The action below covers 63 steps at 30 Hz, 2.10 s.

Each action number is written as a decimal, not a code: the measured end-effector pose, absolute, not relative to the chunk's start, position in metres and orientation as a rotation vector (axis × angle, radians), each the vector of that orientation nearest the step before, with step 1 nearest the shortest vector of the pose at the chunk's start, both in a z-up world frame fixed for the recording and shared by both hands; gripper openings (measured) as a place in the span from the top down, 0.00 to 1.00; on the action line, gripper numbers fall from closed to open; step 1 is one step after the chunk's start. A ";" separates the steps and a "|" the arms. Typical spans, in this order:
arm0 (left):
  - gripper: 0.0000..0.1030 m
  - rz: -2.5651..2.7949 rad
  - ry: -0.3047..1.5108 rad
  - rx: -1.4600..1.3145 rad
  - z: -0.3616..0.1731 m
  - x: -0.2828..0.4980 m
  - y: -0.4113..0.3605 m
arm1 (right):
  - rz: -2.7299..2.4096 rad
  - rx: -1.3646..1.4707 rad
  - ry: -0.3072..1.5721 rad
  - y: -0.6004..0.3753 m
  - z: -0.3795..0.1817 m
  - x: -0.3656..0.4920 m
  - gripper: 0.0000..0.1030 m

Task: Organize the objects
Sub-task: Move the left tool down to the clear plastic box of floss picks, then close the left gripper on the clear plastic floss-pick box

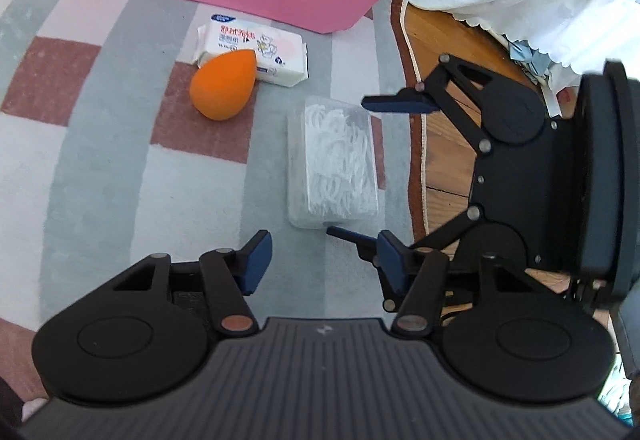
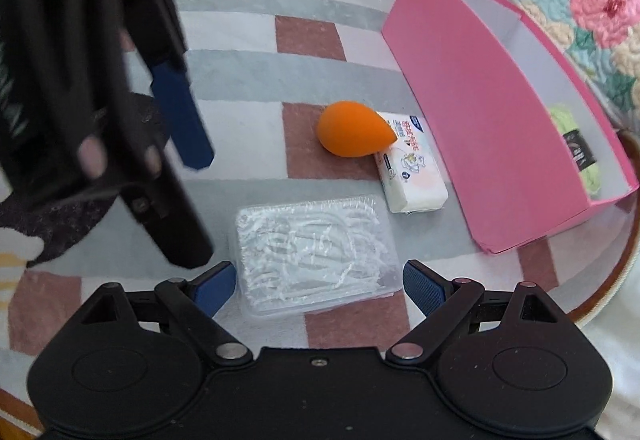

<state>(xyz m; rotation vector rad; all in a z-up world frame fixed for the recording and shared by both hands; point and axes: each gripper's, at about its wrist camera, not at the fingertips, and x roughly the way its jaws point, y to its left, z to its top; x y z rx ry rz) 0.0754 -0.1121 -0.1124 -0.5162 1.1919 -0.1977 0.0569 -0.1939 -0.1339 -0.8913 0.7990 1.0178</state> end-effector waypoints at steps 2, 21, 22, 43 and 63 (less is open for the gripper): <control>0.52 -0.192 1.187 -0.515 -0.115 0.075 -0.113 | 1.029 -0.873 0.804 -0.196 -0.134 0.061 0.08; 0.79 -0.081 1.078 -0.611 -0.129 0.085 -0.093 | 0.918 -0.379 1.038 -0.212 -0.144 0.100 0.07; 0.79 -0.075 1.076 -0.619 -0.129 0.085 -0.090 | 0.907 -0.321 1.053 -0.217 -0.142 0.101 0.06; 0.62 -0.015 1.065 -0.521 -0.125 0.069 -0.072 | 0.650 -0.025 0.964 -0.206 -0.142 0.031 0.34; 0.60 -0.028 1.076 -0.593 -0.132 0.066 -0.061 | 0.658 -0.279 0.841 -0.185 -0.160 0.019 0.26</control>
